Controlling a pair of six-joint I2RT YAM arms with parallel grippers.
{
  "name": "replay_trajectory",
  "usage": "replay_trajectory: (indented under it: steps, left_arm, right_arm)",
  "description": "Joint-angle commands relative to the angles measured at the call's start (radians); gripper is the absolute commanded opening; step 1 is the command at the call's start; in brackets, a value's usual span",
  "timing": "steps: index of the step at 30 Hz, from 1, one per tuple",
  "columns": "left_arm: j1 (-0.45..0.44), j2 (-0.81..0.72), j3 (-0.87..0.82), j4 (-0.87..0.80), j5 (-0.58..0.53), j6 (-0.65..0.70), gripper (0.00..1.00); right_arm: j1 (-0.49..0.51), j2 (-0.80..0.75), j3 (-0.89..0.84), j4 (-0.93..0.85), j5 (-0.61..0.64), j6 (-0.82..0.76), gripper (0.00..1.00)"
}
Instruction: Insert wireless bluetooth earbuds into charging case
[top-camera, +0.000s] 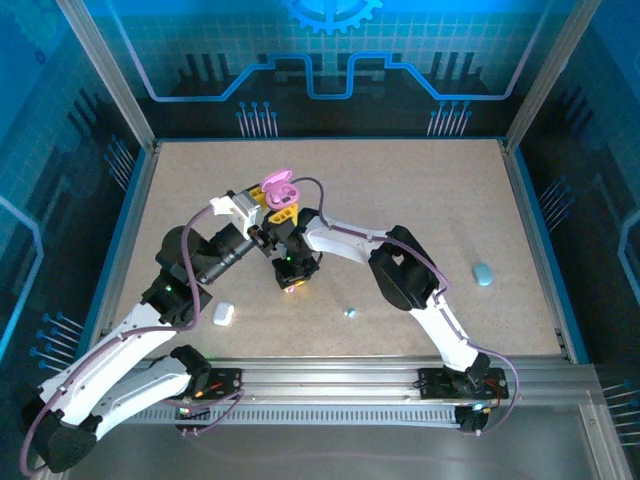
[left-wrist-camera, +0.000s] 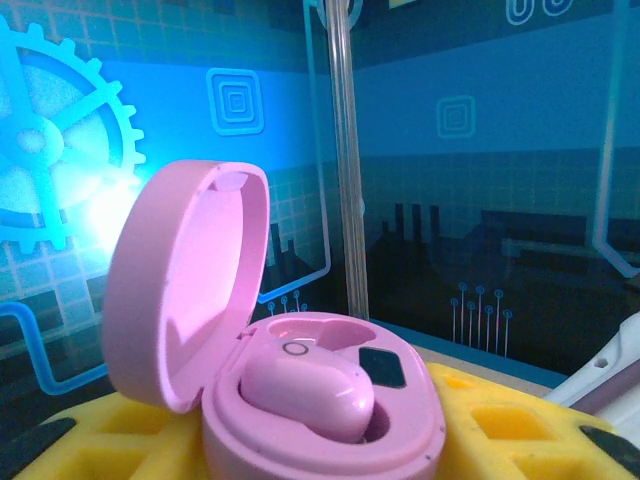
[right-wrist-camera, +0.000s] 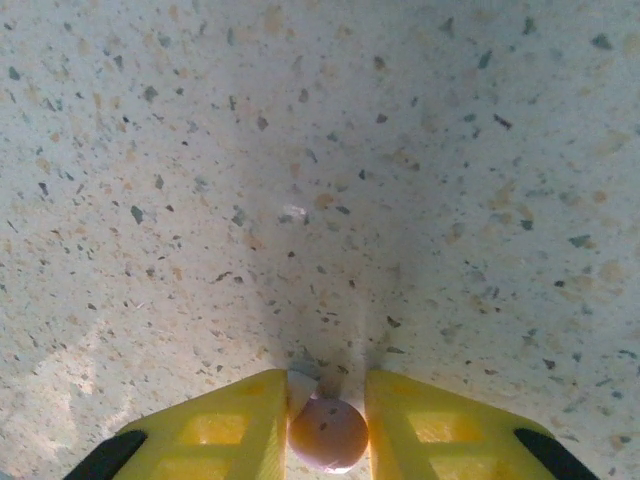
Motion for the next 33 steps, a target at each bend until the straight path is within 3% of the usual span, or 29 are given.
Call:
replay_trajectory:
  steps: [1, 10, 16, 25, 33]
  left_arm:
    - [0.005, 0.001, 0.036, 0.039, 0.005, 0.008, 0.46]
    - [0.004, 0.016, 0.043, 0.039, 0.008, 0.004, 0.46]
    - [0.005, 0.035, 0.045, 0.044, 0.018, -0.001, 0.47]
    - [0.004, 0.058, 0.052, 0.052, 0.032, -0.021, 0.47]
    - [0.004, 0.069, 0.056, 0.049, 0.031, -0.021, 0.47]
  right_arm:
    - [0.002, -0.049, -0.042, -0.056, 0.034, -0.034, 0.24]
    - [-0.083, -0.214, -0.235, 0.053, -0.082, -0.016, 0.22]
    - [-0.202, -0.320, -0.411, 0.101, -0.127, -0.029, 0.22]
    - [-0.323, -0.281, -0.468, 0.059, -0.164, -0.118, 0.22]
    - [-0.340, -0.245, -0.460, 0.123, -0.275, -0.090, 0.25]
